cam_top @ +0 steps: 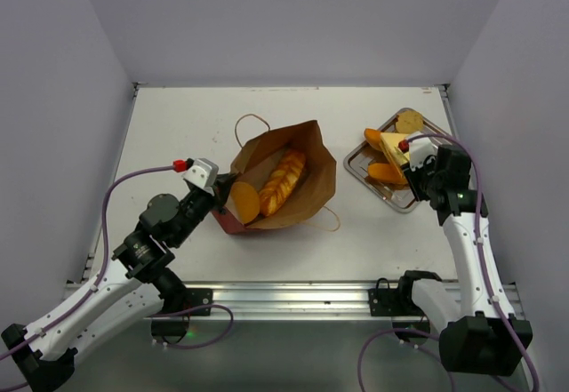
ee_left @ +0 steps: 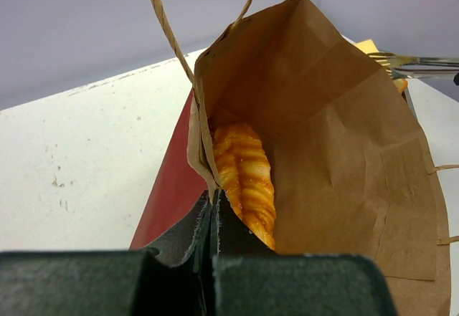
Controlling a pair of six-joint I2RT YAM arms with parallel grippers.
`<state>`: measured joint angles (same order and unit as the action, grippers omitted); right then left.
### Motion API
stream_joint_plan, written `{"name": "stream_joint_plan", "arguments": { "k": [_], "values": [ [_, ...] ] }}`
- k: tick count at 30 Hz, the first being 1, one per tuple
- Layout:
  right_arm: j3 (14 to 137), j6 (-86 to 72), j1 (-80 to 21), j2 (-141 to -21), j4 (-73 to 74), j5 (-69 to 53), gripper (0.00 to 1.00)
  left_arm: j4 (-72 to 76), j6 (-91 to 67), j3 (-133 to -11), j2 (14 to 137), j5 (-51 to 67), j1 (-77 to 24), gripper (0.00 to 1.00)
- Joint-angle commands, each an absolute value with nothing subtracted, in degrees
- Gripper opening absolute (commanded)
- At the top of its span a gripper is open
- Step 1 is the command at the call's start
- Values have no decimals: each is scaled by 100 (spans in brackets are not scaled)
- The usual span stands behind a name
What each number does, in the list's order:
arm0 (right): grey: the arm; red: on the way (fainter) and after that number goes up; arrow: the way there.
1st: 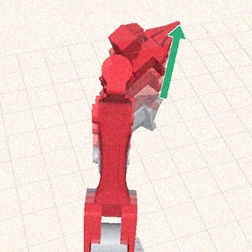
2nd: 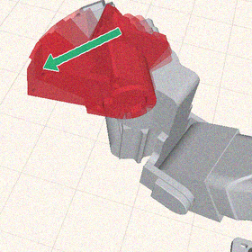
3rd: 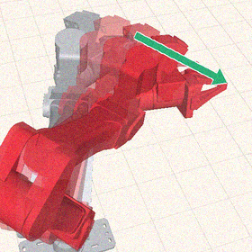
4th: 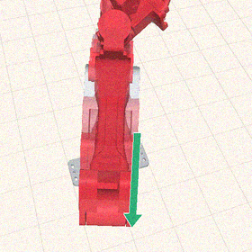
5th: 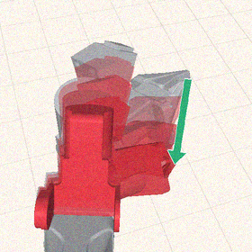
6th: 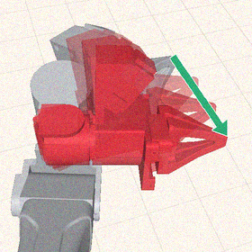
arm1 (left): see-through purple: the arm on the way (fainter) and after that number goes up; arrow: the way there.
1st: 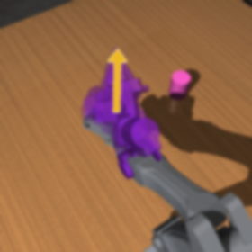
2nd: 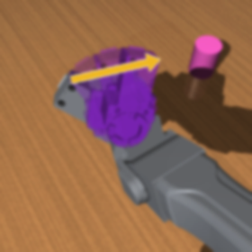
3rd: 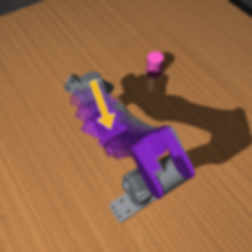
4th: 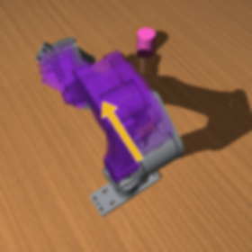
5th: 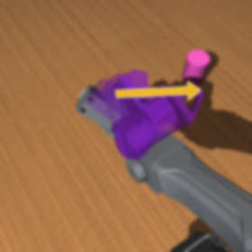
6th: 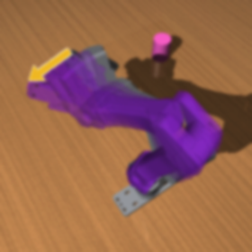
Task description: Take the fake bread out of the paper bag
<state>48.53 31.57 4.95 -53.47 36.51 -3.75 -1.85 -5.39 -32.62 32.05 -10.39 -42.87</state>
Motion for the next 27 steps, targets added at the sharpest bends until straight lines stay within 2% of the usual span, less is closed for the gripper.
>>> {"name": "stream_joint_plan", "arguments": {
  "k": [1,15,20,27],
  "values": [
    [5229,3085,519,-5221,3559,-580,38,79,-545,-3270,3146,-914,-4289,0],
    [5413,3032,527,-5071,3849,-834,41,97,-554,-3287,3155,-853,-4289,0],
    [6010,3067,527,-4992,4350,-1807,39,53,-248,-3278,3182,-686,-4289,0],
    [7538,3558,527,-5018,5606,-3540,38,9,290,-3217,3199,-36,-4289,0]
  ]
}}
